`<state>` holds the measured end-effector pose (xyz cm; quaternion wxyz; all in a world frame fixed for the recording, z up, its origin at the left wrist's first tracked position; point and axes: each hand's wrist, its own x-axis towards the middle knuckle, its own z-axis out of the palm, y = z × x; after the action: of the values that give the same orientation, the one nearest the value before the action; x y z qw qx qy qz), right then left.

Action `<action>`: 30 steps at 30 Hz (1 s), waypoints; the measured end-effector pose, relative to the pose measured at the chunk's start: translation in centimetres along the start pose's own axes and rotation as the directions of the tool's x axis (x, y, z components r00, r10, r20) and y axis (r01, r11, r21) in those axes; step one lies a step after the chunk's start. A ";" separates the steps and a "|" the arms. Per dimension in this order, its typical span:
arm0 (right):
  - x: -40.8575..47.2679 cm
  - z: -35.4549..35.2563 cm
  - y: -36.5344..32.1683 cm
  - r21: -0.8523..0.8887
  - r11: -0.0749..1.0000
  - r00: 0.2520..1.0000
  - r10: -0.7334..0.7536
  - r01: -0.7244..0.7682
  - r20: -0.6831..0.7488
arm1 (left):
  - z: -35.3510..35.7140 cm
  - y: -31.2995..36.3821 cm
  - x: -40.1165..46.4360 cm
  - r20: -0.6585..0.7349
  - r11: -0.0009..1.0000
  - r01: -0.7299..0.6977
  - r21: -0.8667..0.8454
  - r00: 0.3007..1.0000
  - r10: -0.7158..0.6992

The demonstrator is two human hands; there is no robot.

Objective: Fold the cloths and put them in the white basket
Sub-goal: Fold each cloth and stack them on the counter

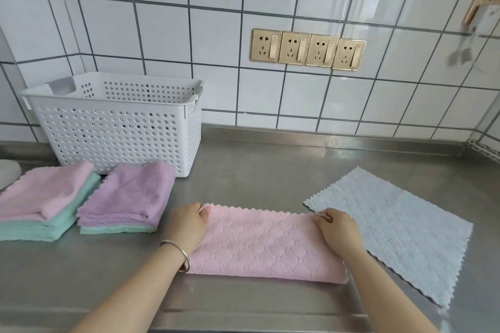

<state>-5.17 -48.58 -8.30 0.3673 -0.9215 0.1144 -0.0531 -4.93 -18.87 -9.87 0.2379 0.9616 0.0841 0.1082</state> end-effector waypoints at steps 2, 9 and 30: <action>0.2 0.4 -0.1 -0.008 1.000 1.000 0.027 -0.027 -0.014 | 0.2 0.2 -0.1 -0.019 0.998 -0.024 0.051 0.999 0.025; -0.1 0.3 -0.5 -0.003 0.994 0.992 0.111 -0.112 -0.065 | -0.4 1.3 -0.8 -0.075 0.982 -0.057 0.181 0.995 0.071; -7.9 0.4 0.5 -0.261 0.933 0.969 0.231 -0.247 -0.092 | 4.0 8.4 -5.1 0.546 0.830 -0.514 0.218 0.769 0.333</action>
<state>-12.85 -46.68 -8.99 0.2380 -0.9403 0.2426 -0.0194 -7.92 -29.02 -10.23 0.0426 0.9768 -0.1831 -0.1021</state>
